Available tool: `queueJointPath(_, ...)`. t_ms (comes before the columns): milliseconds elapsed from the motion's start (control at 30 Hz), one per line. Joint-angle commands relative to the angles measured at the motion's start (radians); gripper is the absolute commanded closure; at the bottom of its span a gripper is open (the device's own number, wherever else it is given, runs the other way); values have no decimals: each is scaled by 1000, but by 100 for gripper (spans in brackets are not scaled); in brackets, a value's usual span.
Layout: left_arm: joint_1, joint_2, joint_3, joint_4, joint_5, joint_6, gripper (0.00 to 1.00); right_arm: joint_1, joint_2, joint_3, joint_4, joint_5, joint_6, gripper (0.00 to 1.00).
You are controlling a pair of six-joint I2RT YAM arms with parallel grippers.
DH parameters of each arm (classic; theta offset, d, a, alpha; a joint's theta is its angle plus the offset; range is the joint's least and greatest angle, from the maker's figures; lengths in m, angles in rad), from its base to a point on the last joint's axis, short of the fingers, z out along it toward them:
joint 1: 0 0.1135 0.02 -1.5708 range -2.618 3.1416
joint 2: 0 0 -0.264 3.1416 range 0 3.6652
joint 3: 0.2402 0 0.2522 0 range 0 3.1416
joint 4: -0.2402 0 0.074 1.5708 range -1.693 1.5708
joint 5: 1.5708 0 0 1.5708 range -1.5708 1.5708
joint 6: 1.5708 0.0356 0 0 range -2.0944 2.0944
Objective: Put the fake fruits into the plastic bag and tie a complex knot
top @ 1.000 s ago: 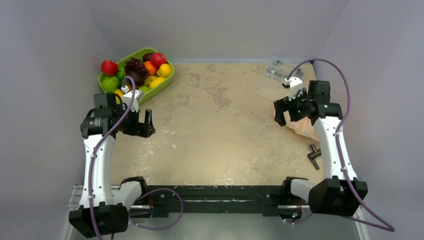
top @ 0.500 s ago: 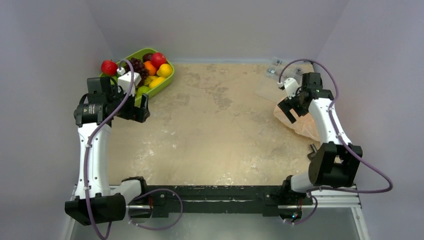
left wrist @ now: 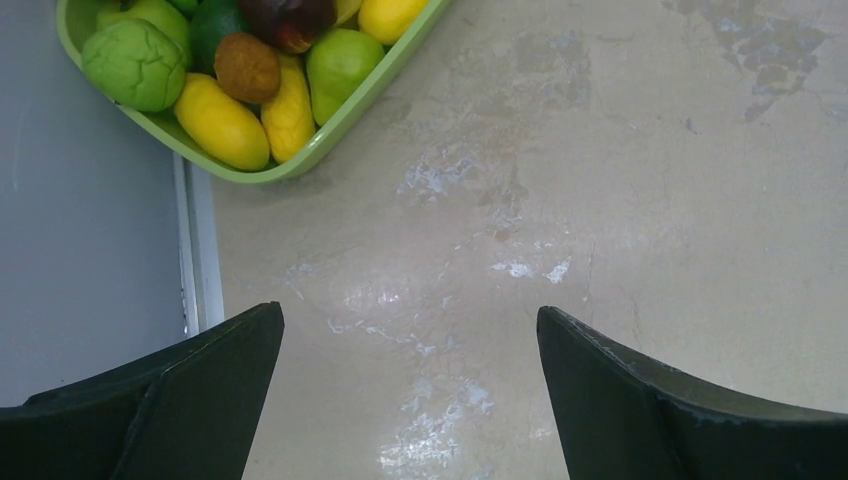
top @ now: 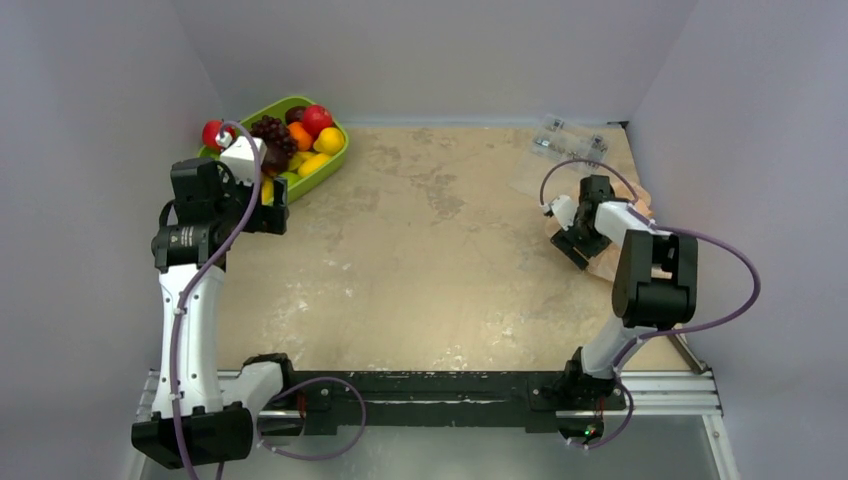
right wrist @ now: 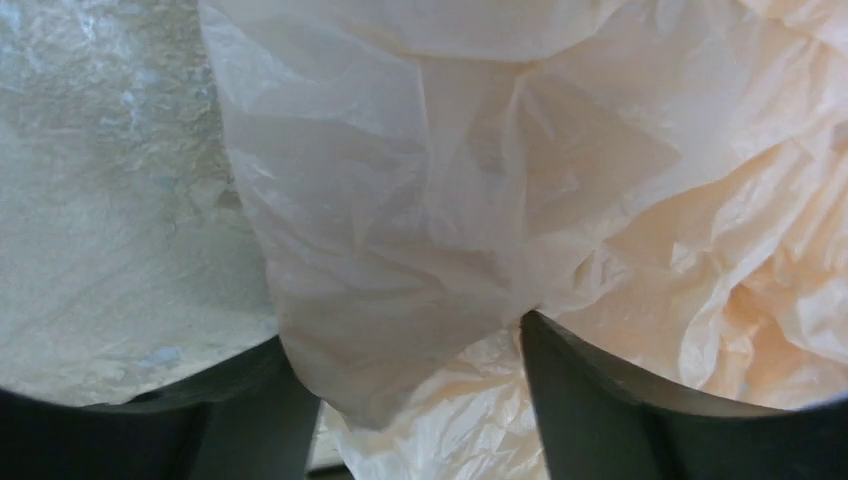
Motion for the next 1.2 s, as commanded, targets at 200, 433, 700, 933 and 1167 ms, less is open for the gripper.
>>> queueJointPath(200, -5, -34, -7, 52, 295, 74, 0, 14, -99, 350, -377, -418, 31, 100)
queueJointPath(433, -15, -19, -19, -13, 603, 150, 0, 101, -116, 557, -518, -990, 278, 100)
queueJointPath(700, -163, -25, -107, -31, 652, 285, 0, 240, -67, 440, -232, -1607, 682, 100)
queueJointPath(933, -244, 7, -163, -11, 630, 319, 0, 240, 155, 321, -358, -1552, 470, 100)
queueJointPath(1167, -388, 33, -247, 155, 556, 411, 0, 157, 291, 314, -472, -1363, 262, 100)
